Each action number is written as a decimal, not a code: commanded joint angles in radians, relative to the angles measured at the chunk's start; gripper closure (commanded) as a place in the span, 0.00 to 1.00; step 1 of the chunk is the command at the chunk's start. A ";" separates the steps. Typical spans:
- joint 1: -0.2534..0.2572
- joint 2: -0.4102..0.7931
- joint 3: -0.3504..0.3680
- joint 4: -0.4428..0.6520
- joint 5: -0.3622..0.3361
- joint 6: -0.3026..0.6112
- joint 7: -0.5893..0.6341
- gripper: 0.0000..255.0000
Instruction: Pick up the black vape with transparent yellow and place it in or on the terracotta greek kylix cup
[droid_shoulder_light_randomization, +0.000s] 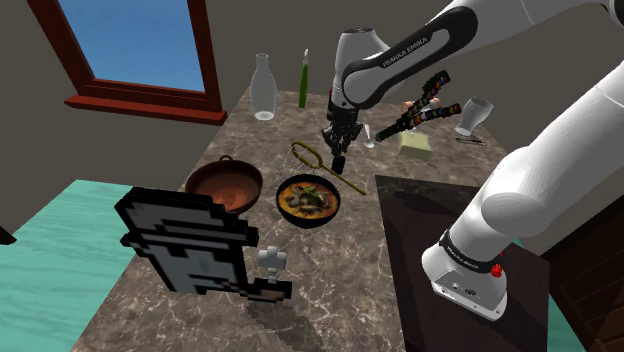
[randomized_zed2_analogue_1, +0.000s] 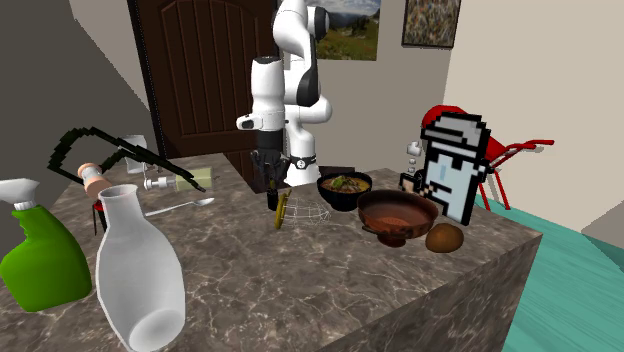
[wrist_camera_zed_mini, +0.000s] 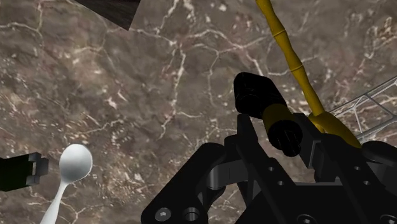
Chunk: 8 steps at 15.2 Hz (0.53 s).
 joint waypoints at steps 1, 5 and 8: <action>0.000 0.001 0.000 -0.001 0.000 0.000 0.000 1.00; 0.000 0.001 0.000 0.000 0.000 0.000 0.000 1.00; 0.000 -0.009 0.000 0.005 0.001 -0.015 -0.001 1.00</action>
